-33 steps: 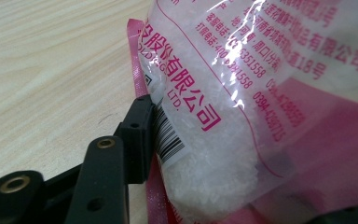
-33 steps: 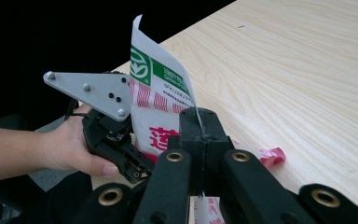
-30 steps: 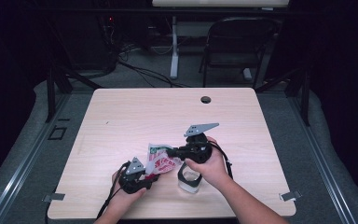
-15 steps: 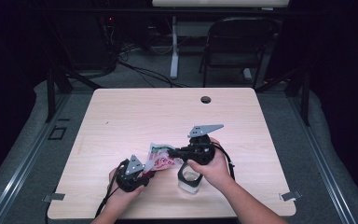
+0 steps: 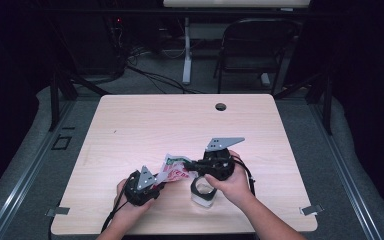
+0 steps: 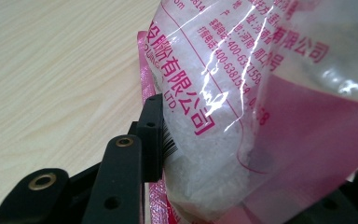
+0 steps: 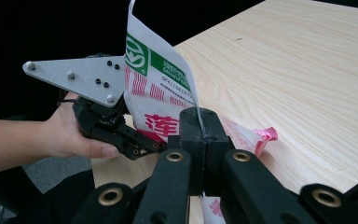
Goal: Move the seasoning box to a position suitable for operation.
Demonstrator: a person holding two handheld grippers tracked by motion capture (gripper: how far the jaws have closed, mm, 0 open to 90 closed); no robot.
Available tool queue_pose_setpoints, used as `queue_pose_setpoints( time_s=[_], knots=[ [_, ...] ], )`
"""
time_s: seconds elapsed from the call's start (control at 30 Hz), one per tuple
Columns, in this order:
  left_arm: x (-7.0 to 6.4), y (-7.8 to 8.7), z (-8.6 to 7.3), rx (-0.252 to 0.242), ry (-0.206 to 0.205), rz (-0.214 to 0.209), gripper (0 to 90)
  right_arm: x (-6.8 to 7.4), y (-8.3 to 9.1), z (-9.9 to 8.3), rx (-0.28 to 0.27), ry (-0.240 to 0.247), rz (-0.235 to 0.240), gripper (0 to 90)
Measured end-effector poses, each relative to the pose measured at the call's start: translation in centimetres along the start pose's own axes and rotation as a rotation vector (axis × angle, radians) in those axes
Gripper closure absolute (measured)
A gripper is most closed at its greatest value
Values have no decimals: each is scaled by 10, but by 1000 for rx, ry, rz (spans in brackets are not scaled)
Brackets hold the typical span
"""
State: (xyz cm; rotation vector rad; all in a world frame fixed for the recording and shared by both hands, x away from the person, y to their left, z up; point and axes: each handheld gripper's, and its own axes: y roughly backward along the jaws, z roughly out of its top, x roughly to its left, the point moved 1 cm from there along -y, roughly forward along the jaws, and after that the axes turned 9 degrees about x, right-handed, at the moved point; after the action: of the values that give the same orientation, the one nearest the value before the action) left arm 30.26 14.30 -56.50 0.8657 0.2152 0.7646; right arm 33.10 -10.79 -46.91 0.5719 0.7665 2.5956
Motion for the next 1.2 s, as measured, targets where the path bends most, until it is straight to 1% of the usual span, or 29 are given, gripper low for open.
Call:
queue_pose_setpoints(
  time_s=[0.17,0.2,0.23,0.37,0.6,0.77,0.8,0.9,0.97,1.07,1.2],
  knots=[
    [-1,1,1,3,-26,27,635,0,2,-3,-6,4,-3,900],
    [-2,1,1,5,-28,27,635,0,1,-4,-14,-3,1,900],
    [-2,1,1,6,-31,30,636,0,2,-5,-5,3,-3,900],
    [-3,1,1,6,-44,43,636,0,2,-7,-13,-4,-9,900],
    [-3,1,2,3,-60,65,638,2,4,-9,-11,17,-31,876],
    [-4,4,3,10,-97,110,639,3,4,-13,-16,25,-46,852],
    [-4,5,3,11,-106,122,639,3,4,-14,-9,35,-53,850],
    [-4,8,4,6,-128,148,639,5,5,-16,-17,34,-50,834],
    [-5,9,5,1,-136,162,639,5,7,-17,-18,36,-50,821],
    [-6,10,5,4,-141,165,640,6,8,-19,-20,41,-52,802],
    [-6,12,6,2,-162,187,640,8,10,-20,-25,42,-56,781]
  ],
)
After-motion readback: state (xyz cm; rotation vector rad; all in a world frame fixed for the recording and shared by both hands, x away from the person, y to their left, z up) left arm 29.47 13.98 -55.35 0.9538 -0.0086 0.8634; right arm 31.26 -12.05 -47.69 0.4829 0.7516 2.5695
